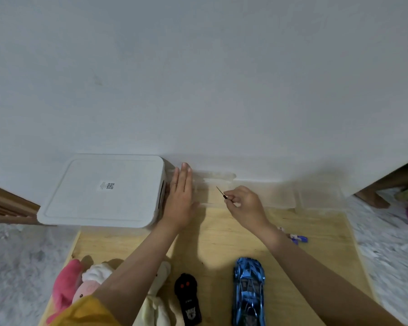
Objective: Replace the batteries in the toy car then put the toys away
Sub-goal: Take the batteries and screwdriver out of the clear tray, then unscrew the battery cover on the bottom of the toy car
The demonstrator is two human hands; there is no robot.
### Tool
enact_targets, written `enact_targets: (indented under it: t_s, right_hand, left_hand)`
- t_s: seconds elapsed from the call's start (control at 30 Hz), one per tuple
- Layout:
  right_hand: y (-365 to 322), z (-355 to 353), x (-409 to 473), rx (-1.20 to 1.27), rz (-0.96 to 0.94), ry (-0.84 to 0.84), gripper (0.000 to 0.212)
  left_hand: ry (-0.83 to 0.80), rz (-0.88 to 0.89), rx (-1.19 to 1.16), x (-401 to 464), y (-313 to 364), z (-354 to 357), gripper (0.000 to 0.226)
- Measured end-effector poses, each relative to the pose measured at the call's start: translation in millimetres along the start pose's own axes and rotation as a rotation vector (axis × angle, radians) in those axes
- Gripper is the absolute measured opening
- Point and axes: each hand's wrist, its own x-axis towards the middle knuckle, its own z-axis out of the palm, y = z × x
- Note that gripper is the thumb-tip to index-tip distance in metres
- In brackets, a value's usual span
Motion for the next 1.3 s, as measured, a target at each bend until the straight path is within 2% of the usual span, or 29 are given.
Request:
enact_targets:
  t_s: [0.3, 0.57, 0.73, 0.97, 1.07, 1.17, 1.3]
  right_hand:
    - [-2, -31, -81, 0.191, 0.180, 0.184, 0.014]
    - [30, -54, -145, 0.294, 0.244, 0.164, 0.015]
    - [58, -63, -185, 0.297, 0.279, 0.128, 0.014]
    - [87, -75, -224, 0.273, 0.313, 0.043, 0.014]
    - [94, -78, -235, 0.271, 0.316, 0.022, 0.014]
    - [99, -78, -241, 0.283, 0.321, 0.021, 0.015]
    - [96, -78, -237, 0.440, 0.409, 0.055, 0.016]
  left_hand:
    - [-0.142, -0.026, 0.015, -28, 33, -22, 0.087]
    - [-0.130, -0.029, -0.100, -106, 115, 12, 0.073]
    - [-0.212, -0.094, -0.149, -155, 157, 43, 0.079]
    - [-0.432, -0.252, -0.029, -182, 192, 69, 0.094]
    - [-0.412, -0.292, 0.020, -182, 198, 74, 0.093]
    - [-0.334, -0.311, -0.032, -185, 199, 75, 0.088]
    - [-0.139, -0.318, -0.297, -193, 196, 73, 0.083]
